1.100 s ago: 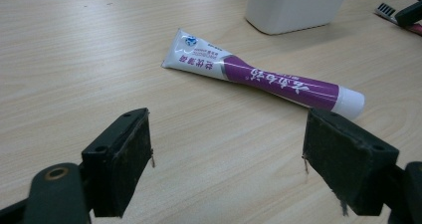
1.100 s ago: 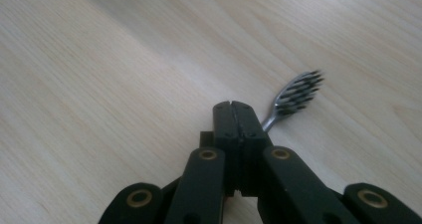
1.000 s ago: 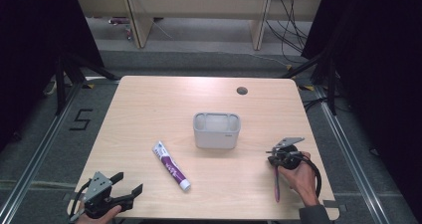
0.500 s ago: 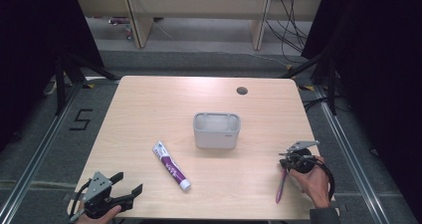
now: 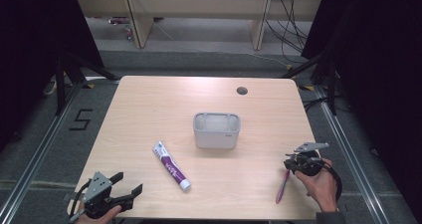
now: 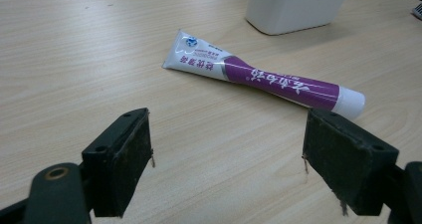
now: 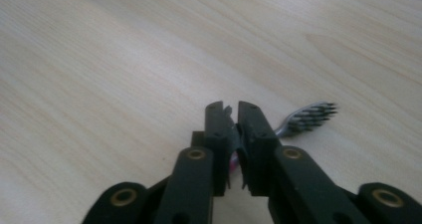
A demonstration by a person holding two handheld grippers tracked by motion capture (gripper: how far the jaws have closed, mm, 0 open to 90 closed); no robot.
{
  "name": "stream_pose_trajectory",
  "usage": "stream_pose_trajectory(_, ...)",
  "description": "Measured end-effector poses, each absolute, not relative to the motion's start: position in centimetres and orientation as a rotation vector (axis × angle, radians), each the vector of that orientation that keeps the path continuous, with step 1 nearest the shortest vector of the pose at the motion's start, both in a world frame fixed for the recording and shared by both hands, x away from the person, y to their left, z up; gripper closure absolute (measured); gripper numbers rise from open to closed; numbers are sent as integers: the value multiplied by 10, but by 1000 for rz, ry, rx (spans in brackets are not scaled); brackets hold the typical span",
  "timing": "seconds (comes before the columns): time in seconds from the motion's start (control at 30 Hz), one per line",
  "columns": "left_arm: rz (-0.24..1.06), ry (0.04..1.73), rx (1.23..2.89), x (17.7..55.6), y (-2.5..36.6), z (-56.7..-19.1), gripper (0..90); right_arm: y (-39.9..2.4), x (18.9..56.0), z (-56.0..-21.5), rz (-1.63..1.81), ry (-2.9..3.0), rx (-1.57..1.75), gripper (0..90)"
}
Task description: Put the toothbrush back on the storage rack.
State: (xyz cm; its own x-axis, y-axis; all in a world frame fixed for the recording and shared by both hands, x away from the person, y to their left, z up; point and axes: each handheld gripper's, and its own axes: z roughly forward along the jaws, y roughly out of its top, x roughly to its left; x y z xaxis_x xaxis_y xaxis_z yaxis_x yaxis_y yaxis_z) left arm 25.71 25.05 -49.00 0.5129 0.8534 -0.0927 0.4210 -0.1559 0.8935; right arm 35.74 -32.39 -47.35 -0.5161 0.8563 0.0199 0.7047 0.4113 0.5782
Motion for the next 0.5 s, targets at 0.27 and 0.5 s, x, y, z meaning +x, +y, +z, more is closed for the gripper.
stream_pose_trajectory(0.27, 551, 1084, 1768, 256, 250, -490, 186, -319, 344, -465, 719, 2359, 1430, 620)
stream_pose_trajectory(0.5, 552, 1073, 1772, 257, 250, -490, 186, -313, 335, -465, 644, 2376, 1497, 558)
